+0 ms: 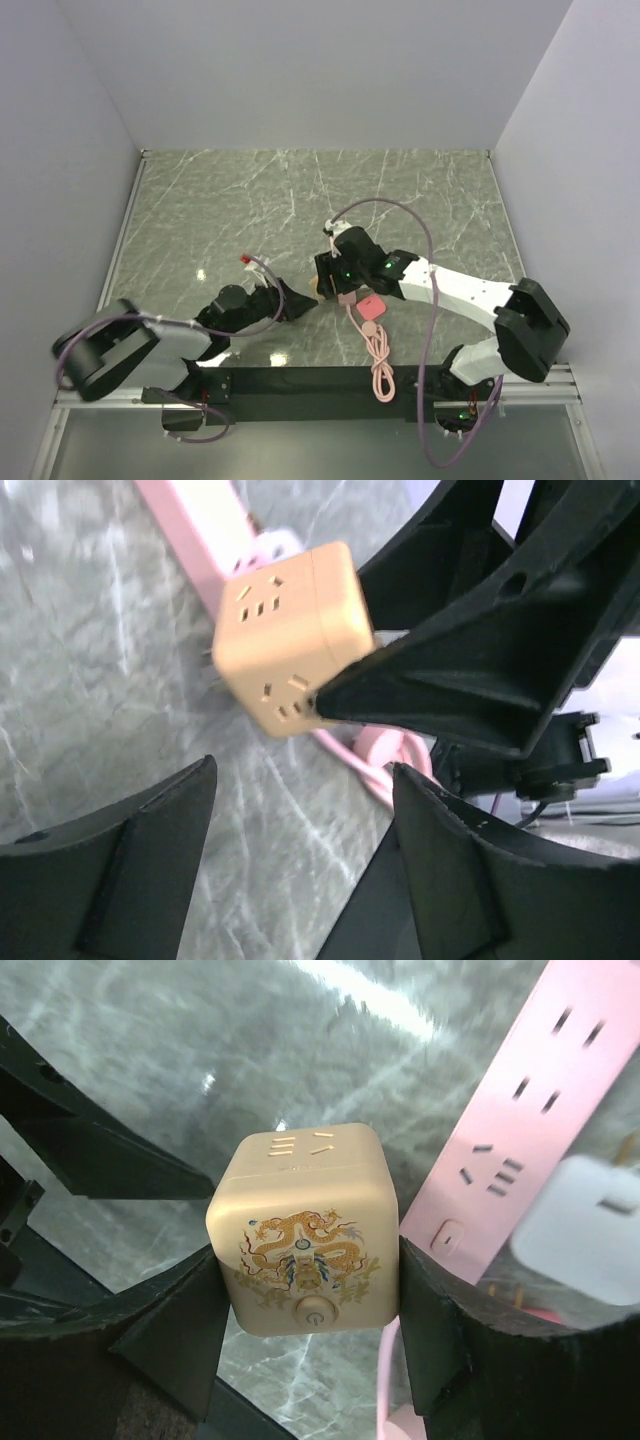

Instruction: Insert the plug

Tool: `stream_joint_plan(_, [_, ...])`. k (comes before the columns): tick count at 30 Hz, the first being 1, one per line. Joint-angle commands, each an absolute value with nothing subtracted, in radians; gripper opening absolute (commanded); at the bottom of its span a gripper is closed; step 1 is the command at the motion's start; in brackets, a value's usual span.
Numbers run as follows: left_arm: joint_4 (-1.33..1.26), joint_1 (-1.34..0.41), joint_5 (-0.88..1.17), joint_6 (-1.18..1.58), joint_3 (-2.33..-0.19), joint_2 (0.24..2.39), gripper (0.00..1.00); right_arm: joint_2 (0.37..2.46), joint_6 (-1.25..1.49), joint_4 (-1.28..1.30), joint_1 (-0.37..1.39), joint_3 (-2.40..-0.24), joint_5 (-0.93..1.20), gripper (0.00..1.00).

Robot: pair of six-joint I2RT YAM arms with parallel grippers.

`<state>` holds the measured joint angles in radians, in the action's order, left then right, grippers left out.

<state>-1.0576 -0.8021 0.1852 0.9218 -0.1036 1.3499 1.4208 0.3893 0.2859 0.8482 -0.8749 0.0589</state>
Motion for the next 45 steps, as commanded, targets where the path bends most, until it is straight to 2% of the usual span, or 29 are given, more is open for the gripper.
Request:
stream_joint_plan(1, [-0.919,-0.801,0.092,0.844,-0.077,1.183,0.77,1.313,0.281,0.313,0.835,-0.965,0.017,0.18])
stream_joint_plan(6, [-0.821,-0.795,0.034,0.802,-0.051,1.016,0.78,1.284,0.083,0.473,0.801,-1.074,0.002,0.19])
stream_joint_plan(13, [-0.845,-0.779,0.031,0.756,-0.026,0.959,0.78,1.269,-0.073,0.600,0.787,-1.123,-0.038,0.14])
stream_joint_plan(16, [-0.864,-0.776,0.038,0.753,-0.011,0.957,0.78,1.284,-0.188,0.678,0.784,-1.147,0.019,0.11])
stream_joint_plan(19, [-0.897,-0.776,0.054,0.747,-0.006,0.969,0.77,1.275,-0.267,0.647,0.785,-1.114,0.116,0.09])
stream_joint_plan(26, [-0.963,-0.773,0.106,0.756,0.035,0.985,0.77,1.295,-0.449,0.598,0.781,-1.051,0.198,0.07])
stream_joint_plan(39, [-0.928,-0.775,0.104,0.756,0.058,0.905,0.77,1.414,-0.604,0.597,0.724,-1.114,0.184,0.03])
stream_joint_plan(45, [-0.966,-0.775,0.123,0.756,0.058,0.949,0.77,1.489,-0.660,0.620,0.709,-1.160,0.196,0.02])
